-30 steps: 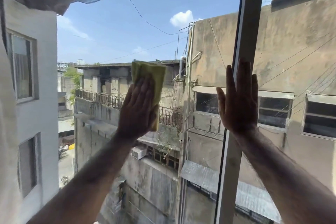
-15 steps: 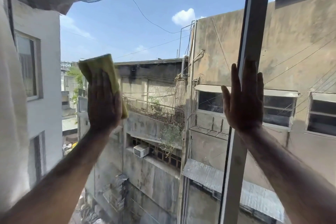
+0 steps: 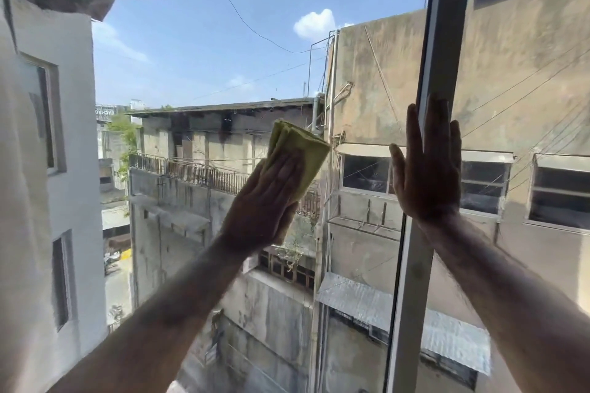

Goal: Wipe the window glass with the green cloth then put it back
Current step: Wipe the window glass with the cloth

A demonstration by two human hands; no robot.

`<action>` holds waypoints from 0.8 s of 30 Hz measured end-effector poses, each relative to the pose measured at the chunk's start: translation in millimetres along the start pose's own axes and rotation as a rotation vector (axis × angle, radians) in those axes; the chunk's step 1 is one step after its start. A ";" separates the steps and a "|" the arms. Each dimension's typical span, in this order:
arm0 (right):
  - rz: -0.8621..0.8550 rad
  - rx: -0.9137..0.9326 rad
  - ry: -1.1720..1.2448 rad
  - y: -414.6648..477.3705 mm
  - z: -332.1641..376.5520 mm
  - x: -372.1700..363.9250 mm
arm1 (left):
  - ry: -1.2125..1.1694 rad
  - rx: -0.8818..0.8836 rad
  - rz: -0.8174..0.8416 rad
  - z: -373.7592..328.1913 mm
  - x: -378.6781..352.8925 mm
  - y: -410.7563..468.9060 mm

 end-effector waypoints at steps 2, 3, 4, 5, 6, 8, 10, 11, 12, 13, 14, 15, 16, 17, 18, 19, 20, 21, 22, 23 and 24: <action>-0.001 -0.004 0.008 -0.2 1.3 2.0 | 0.018 0.261 -0.049 45.2 15.0 -24.0; -0.001 -0.004 0.009 -0.1 1.6 2.8 | 0.033 0.442 -0.082 72.5 24.0 -24.6; -0.001 -0.003 0.006 -0.1 2.3 3.2 | 0.035 0.638 -0.108 99.7 32.9 -18.0; 0.000 -0.004 0.000 0.0 2.7 3.4 | 0.013 0.817 -0.148 121.7 42.3 -5.3; 0.002 -0.005 -0.004 0.0 2.7 3.5 | -0.034 0.950 -0.192 135.2 51.3 13.9; 0.002 -0.003 -0.001 -0.1 2.9 4.4 | -0.088 1.003 -0.262 136.1 62.2 60.4; -0.007 0.003 0.000 -0.2 2.8 4.7 | -0.057 0.793 -0.272 101.5 56.2 101.4; -0.009 0.004 -0.001 -0.1 2.5 4.3 | -0.044 0.636 -0.261 72.9 47.7 113.6; -0.006 0.002 -0.005 0.2 1.7 3.7 | -0.053 0.461 -0.235 39.2 35.0 117.0; -0.001 -0.001 -0.011 0.3 1.5 3.2 | -0.062 0.281 -0.198 6.1 21.4 109.6; 0.001 -0.002 -0.015 -0.2 1.9 2.7 | -0.071 0.126 -0.149 -20.7 8.6 92.1; -0.002 0.001 -0.018 -0.8 2.3 2.4 | -0.077 0.015 -0.099 -37.1 -1.4 68.4; -0.006 0.006 -0.023 -0.9 2.3 2.1 | -0.072 -0.045 -0.048 -40.8 -9.2 41.6; -0.008 0.007 -0.026 -0.6 1.9 2.1 | -0.060 -0.061 -0.015 -34.5 -14.0 14.0; -0.012 0.005 -0.024 -0.1 1.5 2.1 | -0.046 -0.034 -0.010 -20.1 -14.6 -11.5; -0.017 0.004 -0.015 0.1 2.2 2.1 | -0.022 0.039 -0.032 0.6 -10.9 -33.5; -0.020 0.002 -0.005 0.1 2.7 2.2 | 0.004 0.159 -0.057 24.1 -4.2 -48.2; -0.020 0.002 0.001 0.2 3.0 2.3 | 0.027 0.308 -0.085 48.5 4.7 -54.2; -0.019 0.002 0.001 0.7 3.2 2.6 | 0.035 0.465 -0.117 71.0 14.2 -52.3; -0.021 0.003 -0.004 0.7 2.8 3.4 | 0.037 0.604 -0.160 88.0 22.5 -42.9; -0.024 0.004 -0.009 0.0 2.9 4.1 | 0.038 0.714 -0.203 98.9 30.4 -28.0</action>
Point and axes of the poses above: each hand's wrist, its own y-axis towards the middle knuckle, its own x-axis out of the back of the hand, z = x × y, the point moved 6 cm from there along y, towards the middle knuckle
